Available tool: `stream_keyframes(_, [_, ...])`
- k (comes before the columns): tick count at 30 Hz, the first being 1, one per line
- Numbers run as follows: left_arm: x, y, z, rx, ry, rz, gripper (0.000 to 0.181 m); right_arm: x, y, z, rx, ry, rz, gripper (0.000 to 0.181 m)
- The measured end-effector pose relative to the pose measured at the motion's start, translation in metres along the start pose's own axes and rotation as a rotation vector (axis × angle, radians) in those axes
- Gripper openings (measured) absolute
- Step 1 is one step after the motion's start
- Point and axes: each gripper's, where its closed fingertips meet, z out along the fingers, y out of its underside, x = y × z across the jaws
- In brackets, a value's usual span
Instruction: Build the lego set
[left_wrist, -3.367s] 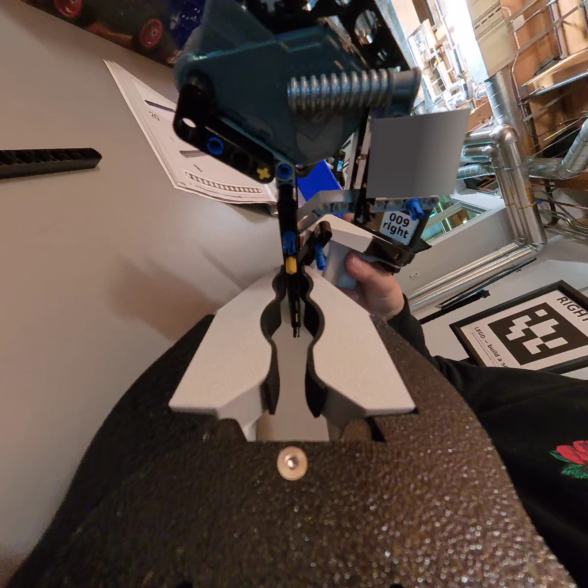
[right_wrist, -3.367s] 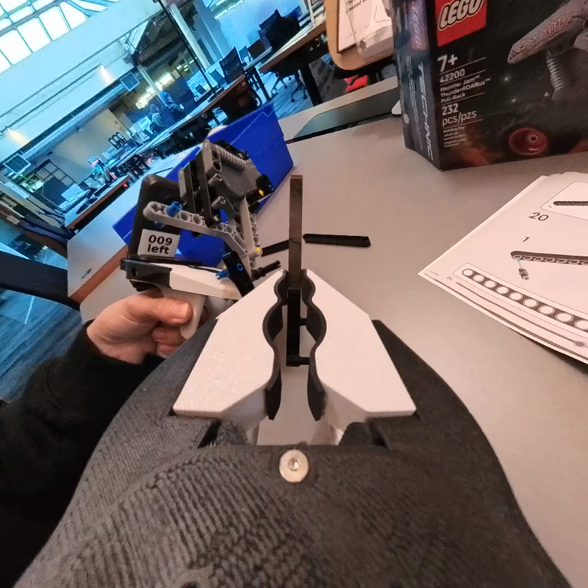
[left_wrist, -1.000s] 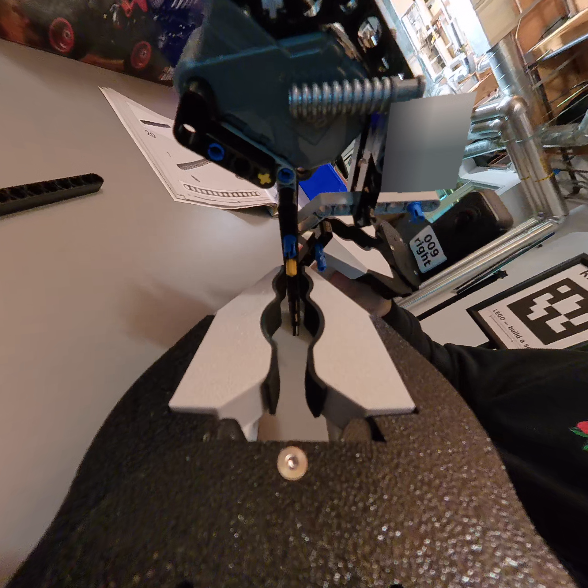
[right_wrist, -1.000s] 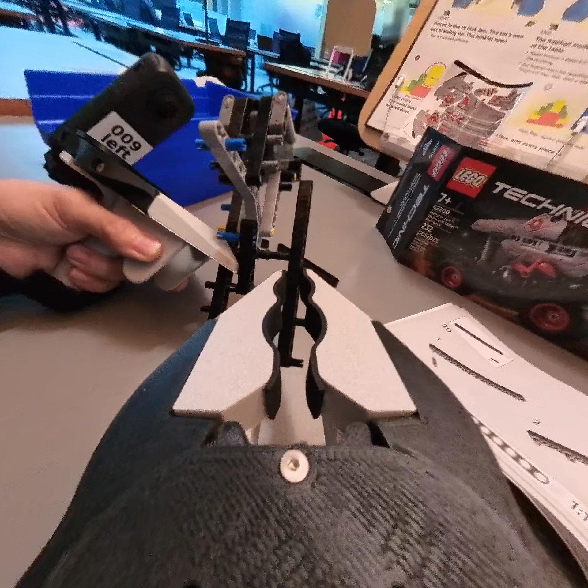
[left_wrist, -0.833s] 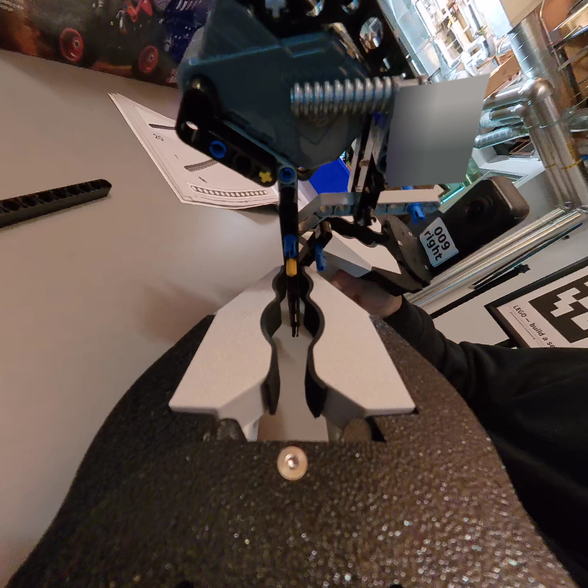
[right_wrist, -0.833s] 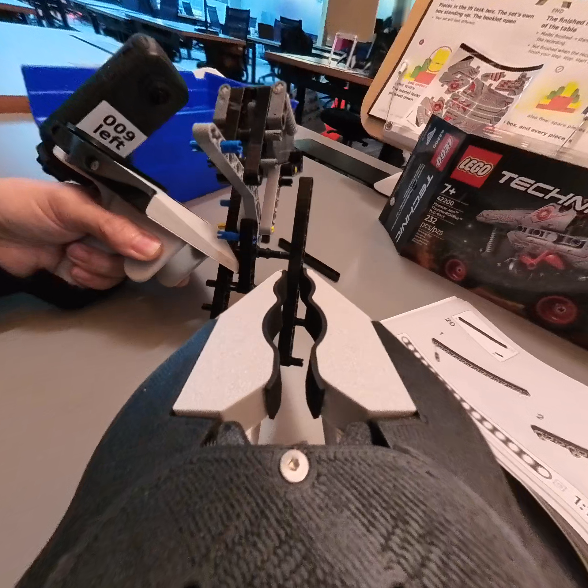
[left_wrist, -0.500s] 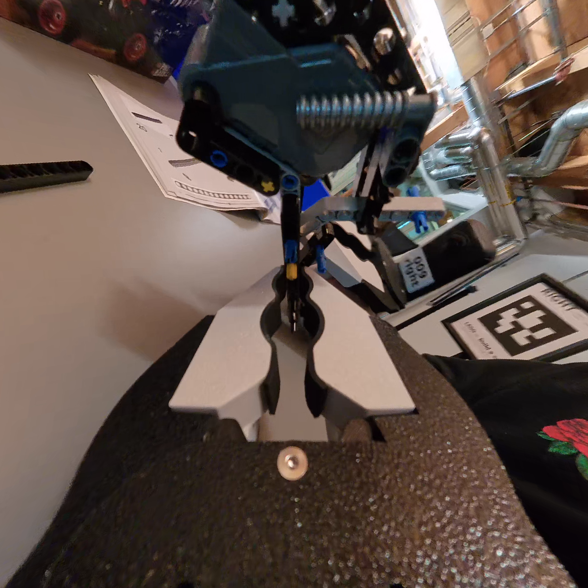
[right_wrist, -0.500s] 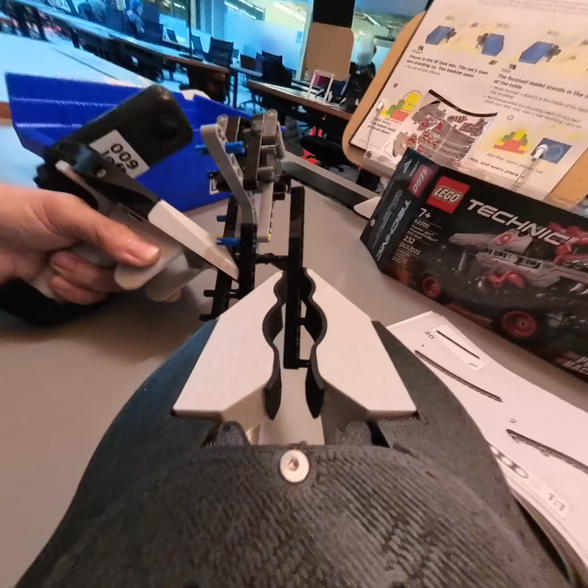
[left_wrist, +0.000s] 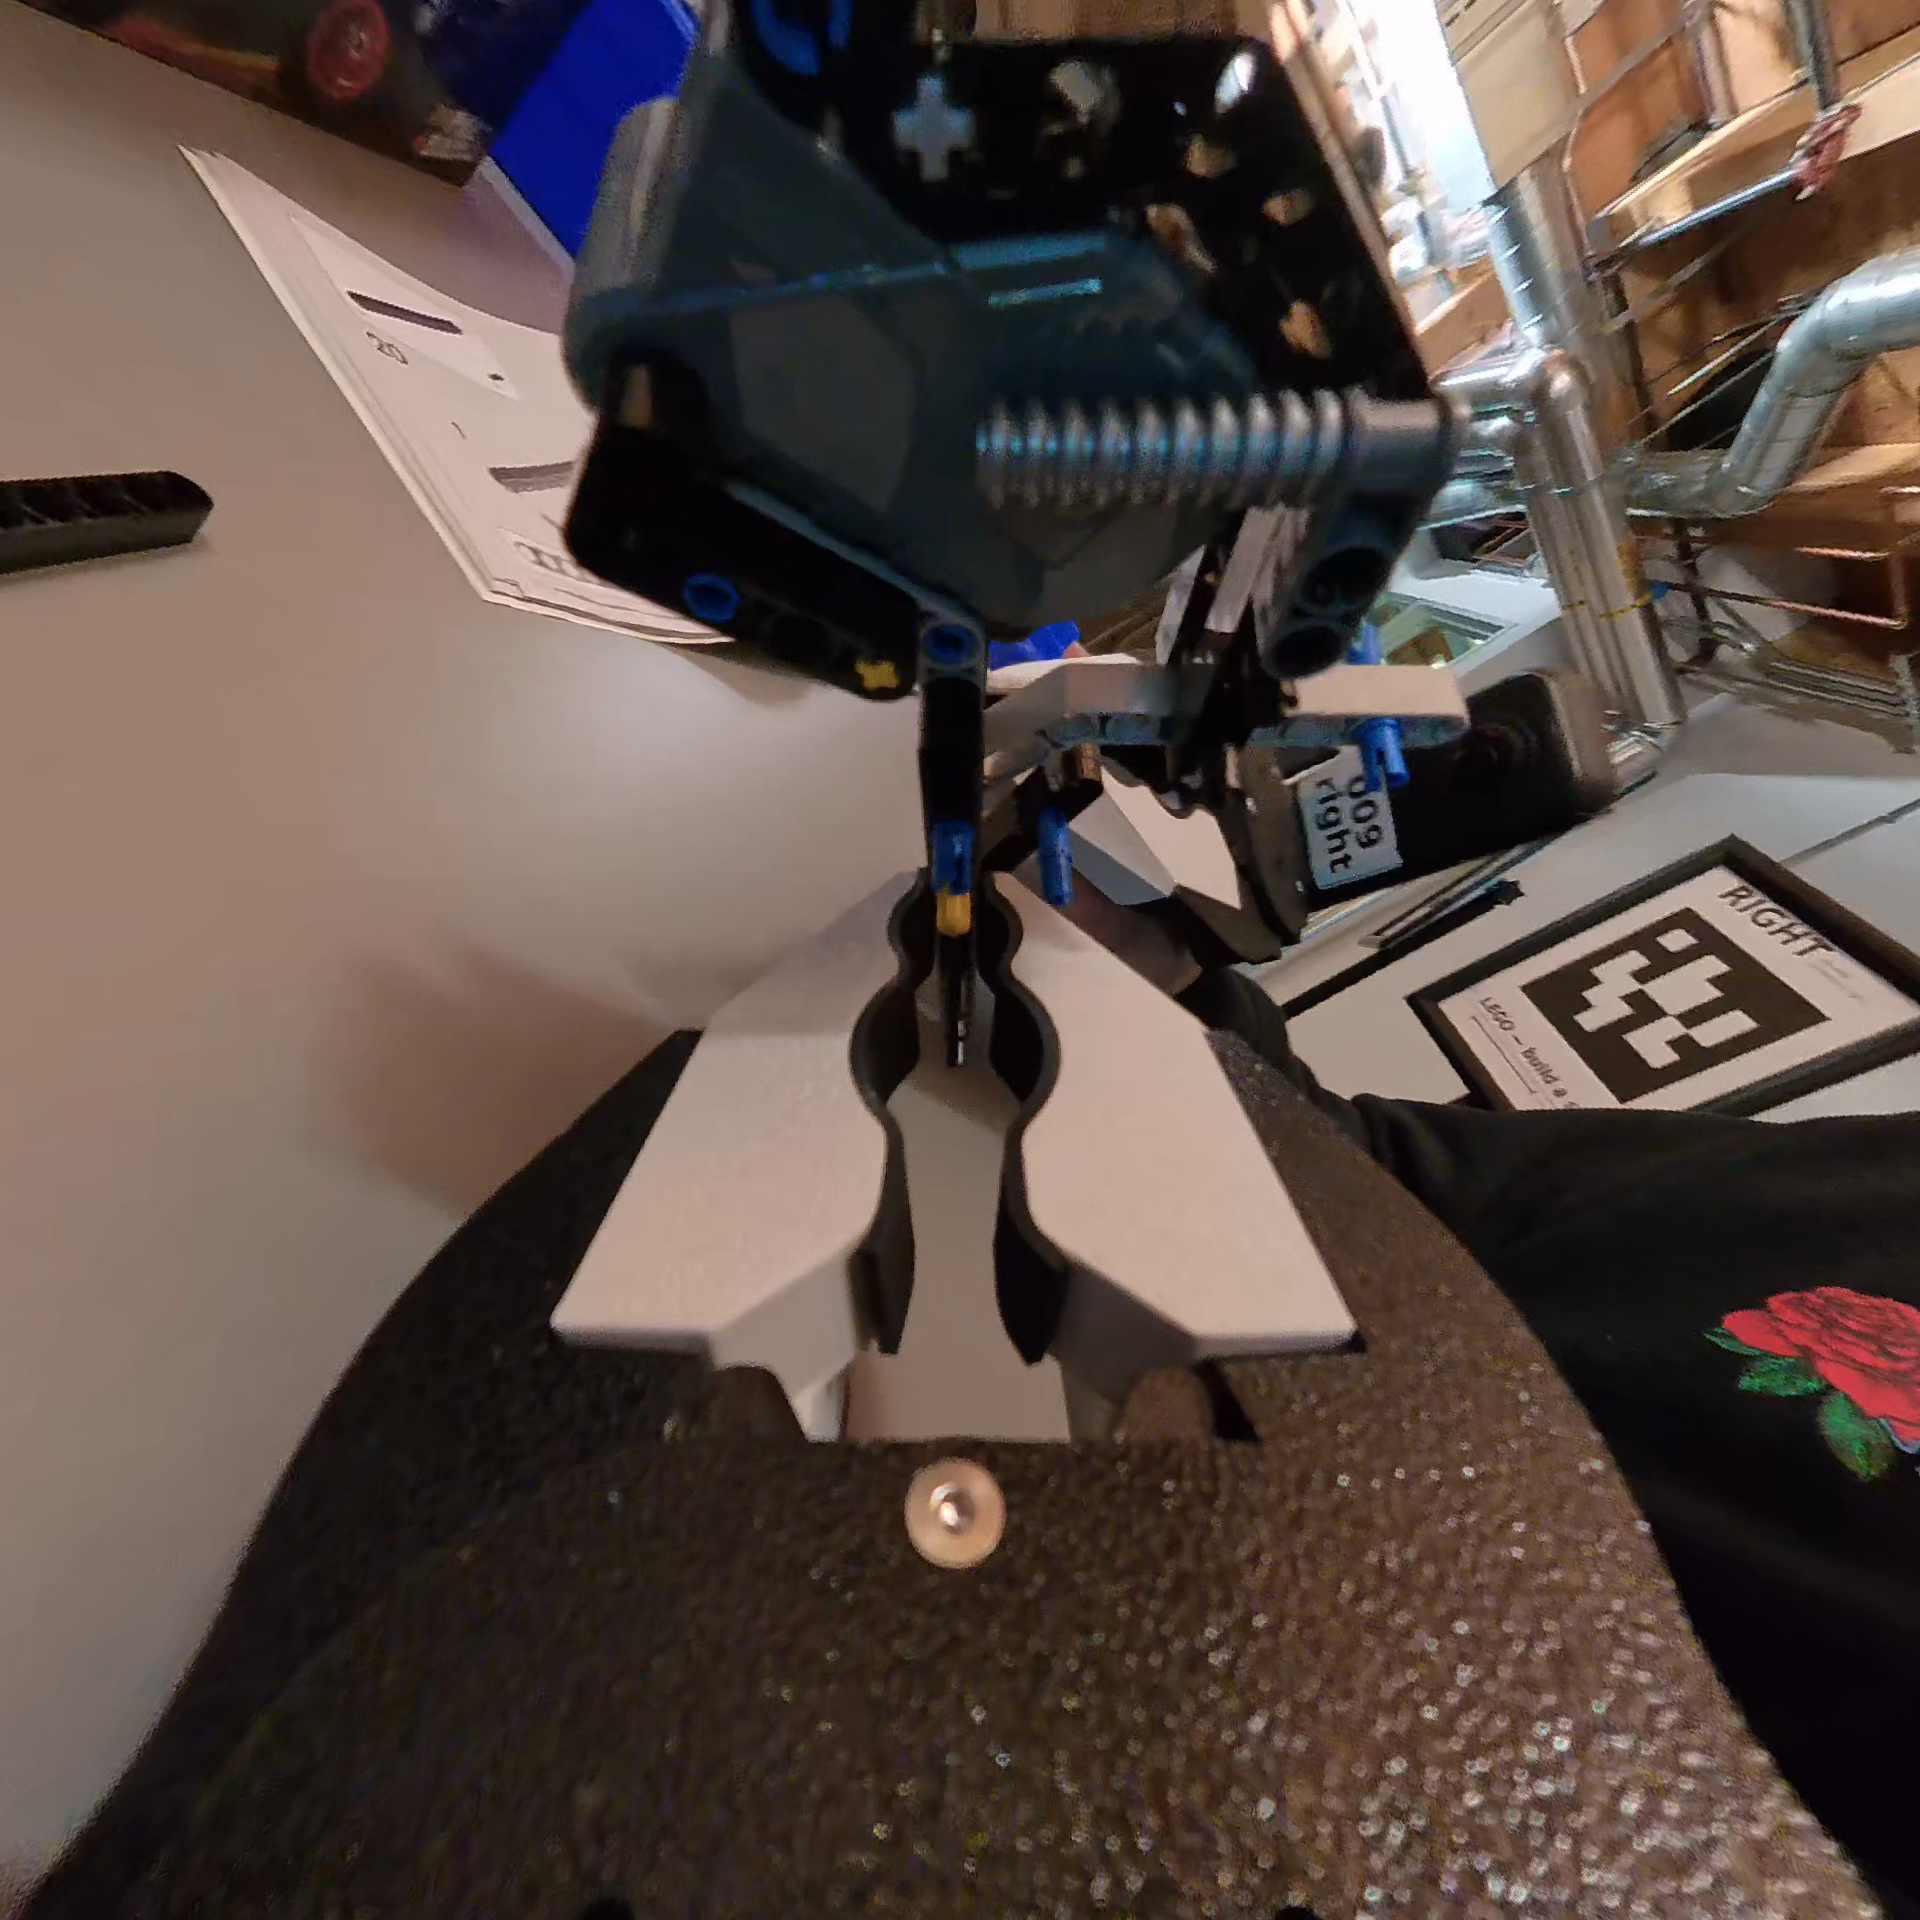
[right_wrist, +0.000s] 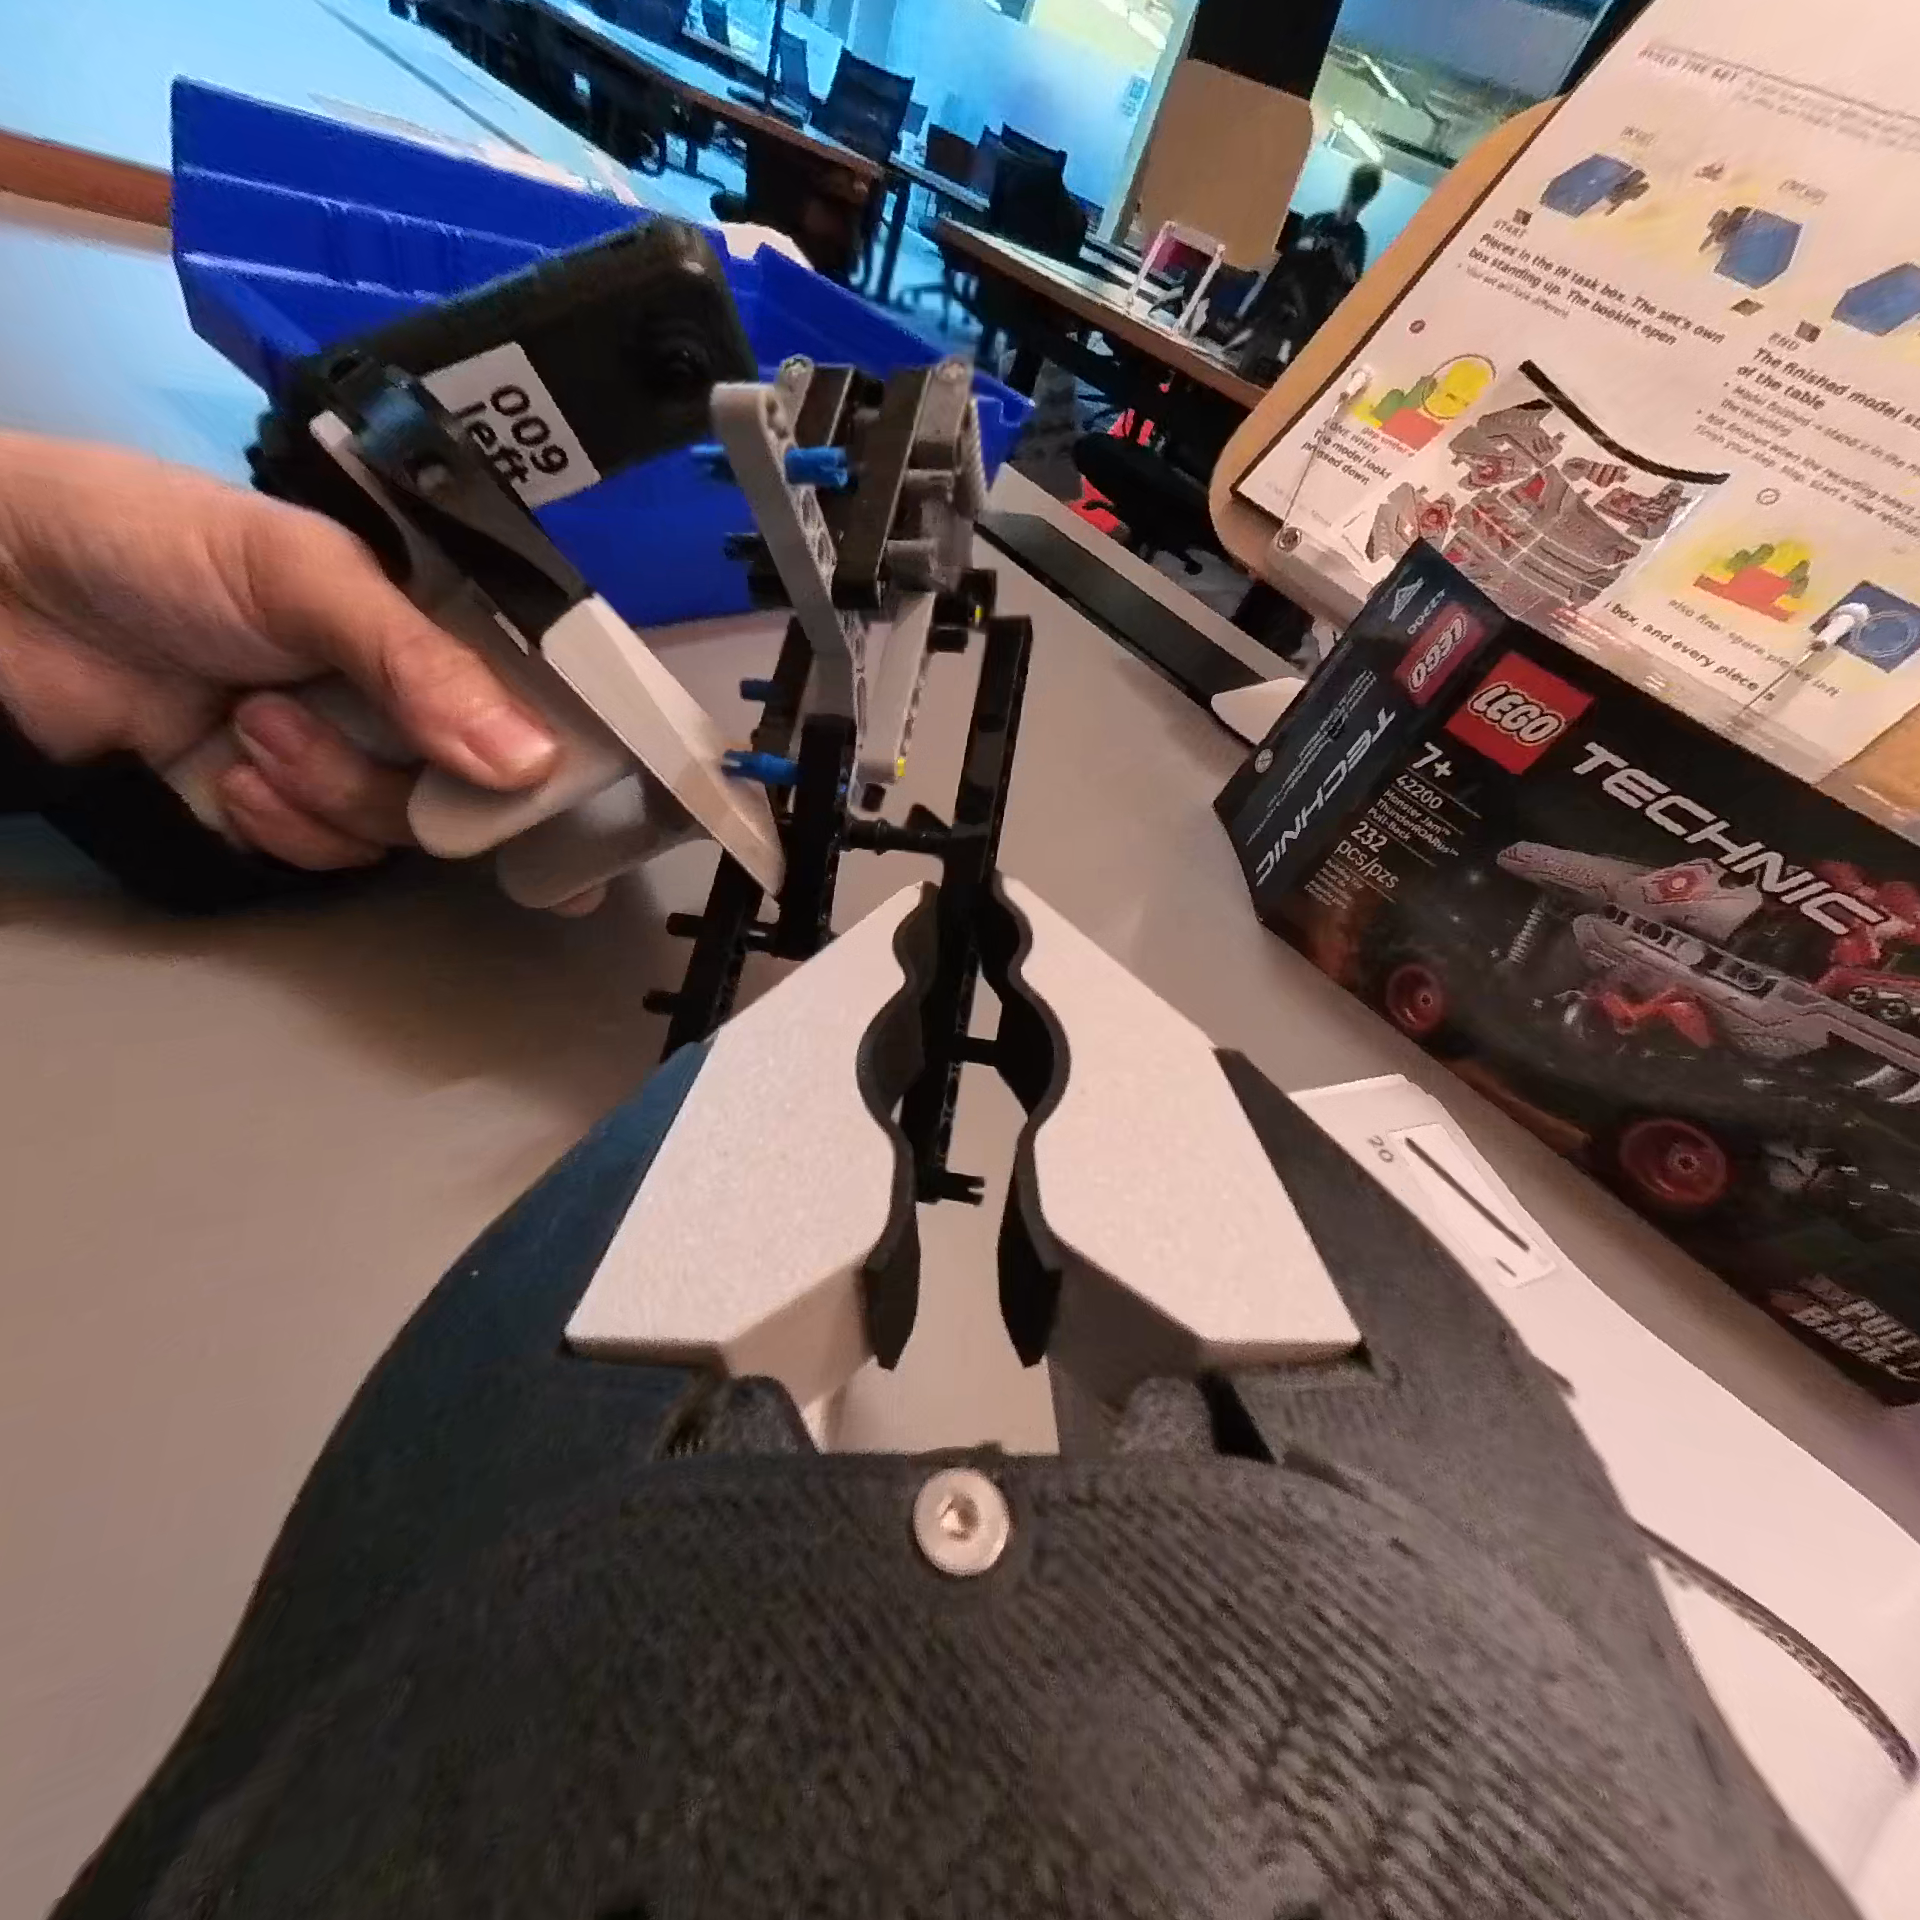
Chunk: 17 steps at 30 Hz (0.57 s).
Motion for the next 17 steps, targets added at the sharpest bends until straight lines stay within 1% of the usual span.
stream_keyframes(1, [0.001, -0.0006, -0.0004, 0.004, 0.01, -0.006, 0.005, 0.0001, -0.0017, -0.0001, 0.017, -0.005, 0.043, 0.005])
stream_keyframes(3, [-0.0014, -0.0003, -0.0001, 0.003, -0.006, -0.006, 0.005, 0.0006, 0.0013, 0.0019, 0.011, 0.002, 0.068, 0.005])
stream_keyframes(5, [-0.0038, -0.001, 0.0003, 0.009, -0.029, 0.005, 0.005, 0.0022, 0.0021, 0.0038, 0.03, 0.001, 0.178, 0.005])
stream_keyframes(10, [-0.0075, -0.0005, 0.0009, 0.01, -0.048, -0.015, 0.005, 0.0021, 0.008, 0.0076, -0.016, 0.016, 0.196, 0.006])
stream_keyframes(12, [-0.0043, -0.0029, 0.0007, 0.03, -0.023, -0.026, 0.005, 0.0032, 0.0017, 0.0073, 0.02, 0.001, 0.284, 0.006])
stream_keyframes(15, [-0.0066, -0.0032, 0.0012, 0.036, -0.041, -0.019, 0.005, 0.0035, 0.0031, 0.0095, 0.01, 0.023, 0.299, 0.007])
stream_keyframes(17, [-0.0051, -0.0055, 0.0017, 0.051, -0.036, -0.001, 0.005, 0.0057, -0.0011, 0.0094, 0.044, 0.013, 0.394, 0.005])
